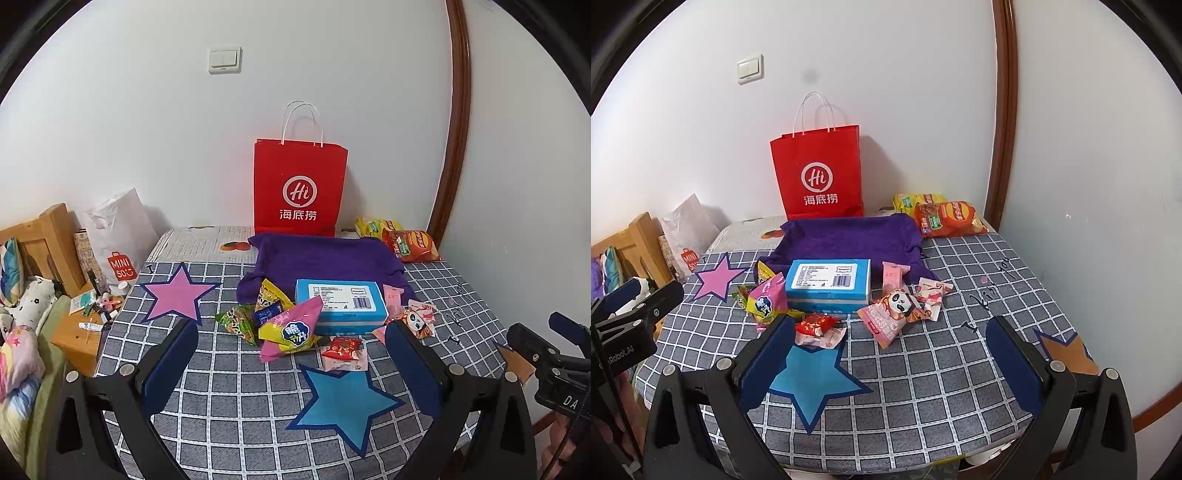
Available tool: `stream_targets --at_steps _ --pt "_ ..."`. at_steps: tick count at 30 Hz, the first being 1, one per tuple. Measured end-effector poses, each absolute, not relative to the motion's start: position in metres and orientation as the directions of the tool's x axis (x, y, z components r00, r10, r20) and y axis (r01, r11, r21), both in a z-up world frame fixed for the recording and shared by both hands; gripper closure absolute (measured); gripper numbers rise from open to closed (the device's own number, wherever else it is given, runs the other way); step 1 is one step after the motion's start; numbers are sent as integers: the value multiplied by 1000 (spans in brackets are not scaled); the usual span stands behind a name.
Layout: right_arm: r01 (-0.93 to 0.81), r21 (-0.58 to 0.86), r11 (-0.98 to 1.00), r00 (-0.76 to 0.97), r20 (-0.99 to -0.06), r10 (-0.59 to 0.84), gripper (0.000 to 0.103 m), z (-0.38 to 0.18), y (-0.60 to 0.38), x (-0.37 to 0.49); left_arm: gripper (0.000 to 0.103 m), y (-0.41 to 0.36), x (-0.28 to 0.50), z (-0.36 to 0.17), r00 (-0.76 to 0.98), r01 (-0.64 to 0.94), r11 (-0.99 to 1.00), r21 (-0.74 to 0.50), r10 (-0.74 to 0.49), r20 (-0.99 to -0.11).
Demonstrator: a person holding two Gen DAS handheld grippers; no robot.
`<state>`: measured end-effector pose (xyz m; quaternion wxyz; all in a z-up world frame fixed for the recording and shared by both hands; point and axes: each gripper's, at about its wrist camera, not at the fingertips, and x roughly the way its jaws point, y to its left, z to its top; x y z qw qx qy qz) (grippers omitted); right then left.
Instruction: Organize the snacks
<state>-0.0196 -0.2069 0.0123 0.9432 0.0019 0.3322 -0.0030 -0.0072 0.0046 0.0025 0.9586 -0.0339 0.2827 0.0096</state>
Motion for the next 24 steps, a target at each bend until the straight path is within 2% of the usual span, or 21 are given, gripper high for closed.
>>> stream_targets --at_steps 24 --pt "7 13 1000 784 -620 2 1 17 -210 -23 1 6 -11 2 843 -39 998 -59 1 -539"
